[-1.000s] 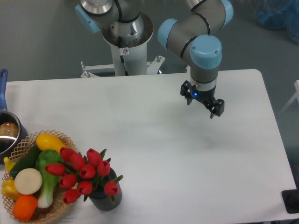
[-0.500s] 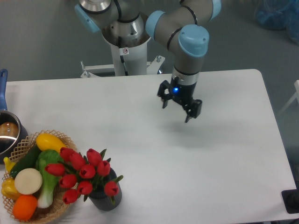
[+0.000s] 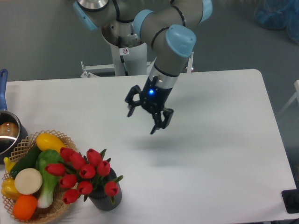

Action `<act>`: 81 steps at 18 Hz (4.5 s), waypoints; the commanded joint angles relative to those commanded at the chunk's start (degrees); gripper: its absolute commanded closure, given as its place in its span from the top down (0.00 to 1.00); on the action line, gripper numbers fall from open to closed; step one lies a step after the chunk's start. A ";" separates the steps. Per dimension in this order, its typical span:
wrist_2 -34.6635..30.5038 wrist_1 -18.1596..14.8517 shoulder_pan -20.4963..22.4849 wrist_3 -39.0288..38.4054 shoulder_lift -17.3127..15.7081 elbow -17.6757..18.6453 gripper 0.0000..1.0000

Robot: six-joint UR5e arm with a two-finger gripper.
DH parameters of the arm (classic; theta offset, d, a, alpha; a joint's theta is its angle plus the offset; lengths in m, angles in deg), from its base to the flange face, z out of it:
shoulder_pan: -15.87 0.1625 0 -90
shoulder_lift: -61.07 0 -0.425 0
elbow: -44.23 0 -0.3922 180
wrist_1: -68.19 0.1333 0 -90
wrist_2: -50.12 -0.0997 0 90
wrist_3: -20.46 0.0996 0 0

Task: Pick up the flowers from the vase
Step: 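Move the open gripper toward the red tulips in the dark vase, then lower the gripper around the tulip stems and close on them, then lift the tulip bunch up out of the dark vase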

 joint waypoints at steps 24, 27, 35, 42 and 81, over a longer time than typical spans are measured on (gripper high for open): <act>11.79 3.60 -5.81 -5.19 14.25 -16.62 1.00; 12.84 3.60 -6.33 -5.19 15.12 -16.97 1.00; 18.82 3.60 -5.63 -5.01 15.92 -17.32 0.64; 20.41 3.60 -4.49 -4.92 15.48 -17.24 0.46; 32.97 3.52 -0.71 -23.29 12.40 -24.71 0.45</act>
